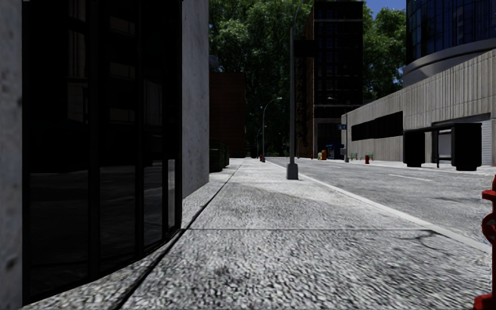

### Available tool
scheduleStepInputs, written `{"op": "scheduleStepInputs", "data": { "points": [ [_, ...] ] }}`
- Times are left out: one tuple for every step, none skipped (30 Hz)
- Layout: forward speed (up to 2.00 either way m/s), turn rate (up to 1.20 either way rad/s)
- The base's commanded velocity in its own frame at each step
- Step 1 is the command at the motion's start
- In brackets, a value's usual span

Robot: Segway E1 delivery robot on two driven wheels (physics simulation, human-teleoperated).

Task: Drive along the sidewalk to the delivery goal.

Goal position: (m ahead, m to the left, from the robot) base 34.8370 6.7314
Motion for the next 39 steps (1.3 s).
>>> {"op": "scheduleStepInputs", "data": {
  "points": [
    [1.80, 0.00],
    [1.80, 0.00],
    [1.80, 0.00],
    [1.80, 0.00],
    [1.80, 0.00],
    [1.80, 0.00],
    [1.80, 0.00],
    [1.80, 0.00],
    [1.80, 0.00],
    [1.80, 0.00],
    [1.80, 0.00],
    [1.80, 0.00],
    [1.80, 0.00],
    [1.80, 0.00],
    [1.80, 0.00],
    [1.80, 0.00],
    [1.80, 0.00],
    [1.80, 0.00],
    [1.80, 0.00],
    [1.80, 0.00],
    [1.80, 0.00],
    [1.80, 0.00],
    [1.80, 0.00],
    [1.80, 0.00],
    [1.80, 0.00],
    [1.80, 0.00],
    [1.80, 0.00],
    [1.80, 0.00],
    [1.80, 0.00],
    [1.80, 0.00],
    [1.80, 0.00],
    [1.80, 0.00],
    [1.80, 0.00],
    [1.80, 0.00],
    [1.80, 0.00],
    [1.80, 0.00],
    [1.80, 0.00],
    [1.80, 0.00],
    [1.80, 0.00]
  ]
}}
